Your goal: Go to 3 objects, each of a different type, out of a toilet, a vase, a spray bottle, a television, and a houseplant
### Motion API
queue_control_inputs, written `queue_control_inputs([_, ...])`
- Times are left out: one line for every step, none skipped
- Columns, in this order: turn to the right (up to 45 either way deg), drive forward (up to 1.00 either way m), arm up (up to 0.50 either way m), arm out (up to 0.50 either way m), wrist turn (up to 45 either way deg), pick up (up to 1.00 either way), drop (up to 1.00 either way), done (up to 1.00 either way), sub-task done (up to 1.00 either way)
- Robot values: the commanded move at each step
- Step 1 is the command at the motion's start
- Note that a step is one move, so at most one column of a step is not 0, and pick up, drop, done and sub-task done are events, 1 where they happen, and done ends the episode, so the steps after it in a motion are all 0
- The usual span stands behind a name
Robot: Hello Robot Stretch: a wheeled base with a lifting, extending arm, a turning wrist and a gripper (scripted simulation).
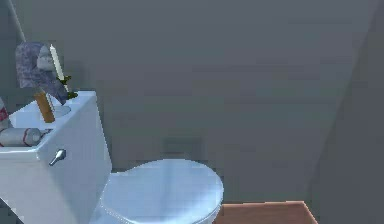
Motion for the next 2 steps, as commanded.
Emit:
queue_control_inputs([-18.0,0.0,0.0,0.0,0.0,0.0,0.0,0.0,0.0])
queue_control_inputs([0.0,0.0,0.0,0.0,0.0,0.0,0.0,1.0,0.0])
